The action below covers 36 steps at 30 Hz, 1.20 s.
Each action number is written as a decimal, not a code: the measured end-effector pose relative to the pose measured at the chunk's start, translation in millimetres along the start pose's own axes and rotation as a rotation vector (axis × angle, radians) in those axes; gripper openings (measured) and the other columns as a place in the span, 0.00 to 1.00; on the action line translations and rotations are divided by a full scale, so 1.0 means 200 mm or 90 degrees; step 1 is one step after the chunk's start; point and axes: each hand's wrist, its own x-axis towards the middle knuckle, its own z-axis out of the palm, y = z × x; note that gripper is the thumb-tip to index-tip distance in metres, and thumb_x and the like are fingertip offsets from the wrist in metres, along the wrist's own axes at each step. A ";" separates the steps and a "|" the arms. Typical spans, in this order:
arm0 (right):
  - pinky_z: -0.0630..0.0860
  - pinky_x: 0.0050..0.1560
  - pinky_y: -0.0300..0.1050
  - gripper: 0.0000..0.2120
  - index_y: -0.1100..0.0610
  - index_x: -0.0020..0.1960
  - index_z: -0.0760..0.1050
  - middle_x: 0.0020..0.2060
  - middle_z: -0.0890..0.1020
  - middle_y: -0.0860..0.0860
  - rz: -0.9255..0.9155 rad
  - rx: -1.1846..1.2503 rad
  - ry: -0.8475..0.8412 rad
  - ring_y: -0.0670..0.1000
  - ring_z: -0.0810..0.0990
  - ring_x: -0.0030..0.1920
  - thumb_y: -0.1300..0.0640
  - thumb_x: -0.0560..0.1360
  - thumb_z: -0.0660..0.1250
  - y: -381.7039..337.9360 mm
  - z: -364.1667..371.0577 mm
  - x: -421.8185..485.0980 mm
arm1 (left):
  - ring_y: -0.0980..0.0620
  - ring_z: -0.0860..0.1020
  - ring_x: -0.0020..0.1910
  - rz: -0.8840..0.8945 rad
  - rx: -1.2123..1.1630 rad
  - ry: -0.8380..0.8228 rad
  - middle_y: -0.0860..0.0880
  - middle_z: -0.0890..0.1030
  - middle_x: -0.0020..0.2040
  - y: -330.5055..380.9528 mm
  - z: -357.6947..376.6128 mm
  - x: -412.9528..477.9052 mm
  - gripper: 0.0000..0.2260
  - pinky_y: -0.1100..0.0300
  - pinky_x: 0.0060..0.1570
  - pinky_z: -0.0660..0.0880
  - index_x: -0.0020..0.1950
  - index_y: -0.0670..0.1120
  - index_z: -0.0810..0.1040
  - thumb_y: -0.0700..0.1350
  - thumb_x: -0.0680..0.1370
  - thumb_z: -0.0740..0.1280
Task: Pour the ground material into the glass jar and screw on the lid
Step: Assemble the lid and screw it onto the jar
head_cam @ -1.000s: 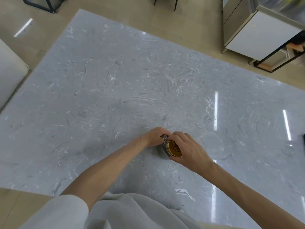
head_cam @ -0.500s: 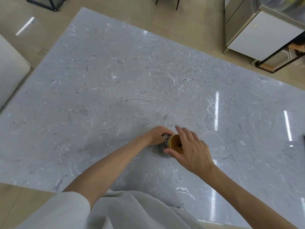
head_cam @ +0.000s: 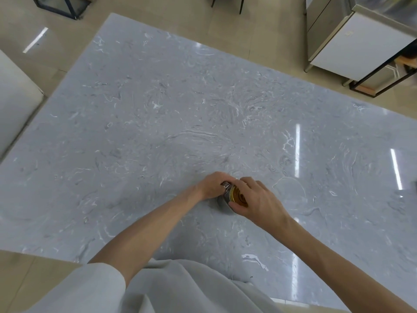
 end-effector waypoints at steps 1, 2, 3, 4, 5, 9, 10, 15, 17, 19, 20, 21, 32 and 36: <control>0.78 0.53 0.47 0.28 0.49 0.73 0.66 0.62 0.76 0.51 0.003 -0.014 0.010 0.55 0.77 0.56 0.44 0.76 0.68 -0.01 0.01 0.00 | 0.51 0.77 0.44 0.002 0.002 0.004 0.40 0.85 0.50 0.00 0.00 0.00 0.14 0.62 0.46 0.71 0.55 0.40 0.84 0.32 0.76 0.62; 0.78 0.53 0.46 0.27 0.49 0.72 0.66 0.62 0.76 0.51 -0.007 -0.014 0.010 0.55 0.77 0.56 0.44 0.76 0.68 -0.02 0.00 0.01 | 0.51 0.77 0.43 0.000 0.003 0.007 0.40 0.85 0.49 0.00 0.01 0.00 0.13 0.61 0.46 0.71 0.55 0.39 0.84 0.32 0.77 0.62; 0.77 0.55 0.45 0.26 0.49 0.72 0.67 0.63 0.76 0.50 -0.034 -0.010 -0.001 0.54 0.76 0.58 0.45 0.76 0.69 -0.01 -0.01 0.01 | 0.50 0.76 0.42 -0.003 0.004 0.008 0.40 0.85 0.48 0.00 0.01 0.00 0.11 0.60 0.46 0.71 0.54 0.39 0.83 0.32 0.78 0.63; 0.76 0.56 0.45 0.26 0.49 0.71 0.68 0.65 0.75 0.50 -0.075 -0.012 -0.026 0.54 0.75 0.61 0.47 0.76 0.70 0.01 -0.04 0.01 | 0.49 0.76 0.41 -0.005 0.004 0.005 0.41 0.84 0.45 0.00 0.01 0.00 0.09 0.59 0.44 0.71 0.52 0.38 0.83 0.34 0.80 0.63; 0.76 0.57 0.44 0.25 0.50 0.70 0.70 0.66 0.74 0.50 -0.123 -0.020 -0.051 0.53 0.74 0.63 0.49 0.75 0.71 0.03 -0.06 0.01 | 0.48 0.76 0.39 -0.006 0.001 -0.002 0.41 0.84 0.43 0.01 0.01 0.00 0.08 0.59 0.43 0.70 0.50 0.37 0.83 0.35 0.81 0.63; 0.77 0.60 0.46 0.25 0.50 0.68 0.72 0.67 0.74 0.49 -0.175 -0.003 -0.091 0.52 0.72 0.65 0.52 0.73 0.74 0.07 -0.13 0.04 | 0.48 0.74 0.39 -0.010 -0.002 -0.022 0.42 0.82 0.41 0.01 -0.02 0.03 0.07 0.68 0.37 0.67 0.49 0.36 0.83 0.33 0.80 0.64; 0.77 0.60 0.46 0.25 0.50 0.68 0.72 0.68 0.74 0.49 -0.167 0.002 -0.092 0.52 0.72 0.65 0.52 0.73 0.74 0.06 -0.14 0.04 | 0.49 0.74 0.39 -0.010 -0.002 -0.028 0.42 0.81 0.41 0.01 -0.03 0.03 0.07 0.69 0.36 0.66 0.49 0.36 0.83 0.32 0.80 0.64; 0.77 0.60 0.47 0.25 0.52 0.69 0.72 0.68 0.74 0.50 -0.169 -0.027 -0.091 0.53 0.73 0.66 0.52 0.74 0.73 0.04 -0.10 0.04 | 0.48 0.76 0.39 -0.021 -0.013 -0.033 0.37 0.83 0.44 0.00 -0.02 0.02 0.08 0.62 0.39 0.70 0.48 0.35 0.82 0.35 0.81 0.64; 0.76 0.59 0.45 0.24 0.51 0.68 0.73 0.67 0.76 0.49 -0.157 -0.025 -0.076 0.53 0.74 0.65 0.52 0.74 0.73 0.03 -0.09 0.04 | 0.48 0.77 0.39 -0.022 -0.011 -0.028 0.38 0.83 0.43 0.00 -0.02 0.02 0.08 0.59 0.40 0.72 0.48 0.35 0.82 0.35 0.80 0.64; 0.76 0.58 0.44 0.24 0.51 0.69 0.73 0.67 0.77 0.49 -0.132 -0.021 -0.064 0.52 0.76 0.64 0.50 0.74 0.72 0.02 -0.09 0.04 | 0.48 0.76 0.39 -0.020 -0.001 -0.025 0.41 0.83 0.42 0.00 -0.02 0.02 0.08 0.58 0.41 0.72 0.48 0.37 0.82 0.33 0.80 0.63; 0.77 0.58 0.45 0.25 0.50 0.69 0.72 0.66 0.77 0.49 -0.114 -0.029 -0.062 0.52 0.77 0.63 0.48 0.75 0.72 0.01 -0.08 0.04 | 0.47 0.76 0.39 -0.020 0.002 -0.025 0.42 0.82 0.41 0.00 -0.01 0.02 0.09 0.57 0.41 0.73 0.48 0.37 0.82 0.32 0.79 0.62; 0.78 0.57 0.46 0.26 0.50 0.70 0.71 0.65 0.77 0.49 -0.084 -0.042 -0.061 0.53 0.78 0.61 0.46 0.75 0.71 -0.01 -0.07 0.04 | 0.47 0.77 0.39 -0.021 0.002 -0.025 0.44 0.82 0.41 0.00 -0.01 0.02 0.10 0.56 0.41 0.73 0.48 0.38 0.82 0.30 0.78 0.62; 0.77 0.35 0.47 0.43 0.48 0.78 0.51 0.46 0.84 0.49 0.110 -0.140 0.035 0.52 0.82 0.39 0.24 0.71 0.38 -0.02 -0.06 -0.02 | 0.45 0.82 0.45 0.011 0.010 -0.016 0.40 0.86 0.49 0.00 -0.01 0.01 0.09 0.53 0.48 0.76 0.56 0.40 0.85 0.35 0.79 0.66; 0.83 0.42 0.50 0.43 0.49 0.79 0.47 0.47 0.85 0.50 0.161 -0.071 -0.001 0.51 0.84 0.41 0.26 0.71 0.37 0.05 -0.09 -0.01 | 0.42 0.82 0.52 -0.007 0.024 -0.011 0.39 0.85 0.55 -0.01 0.01 0.02 0.13 0.49 0.55 0.77 0.62 0.41 0.83 0.34 0.81 0.63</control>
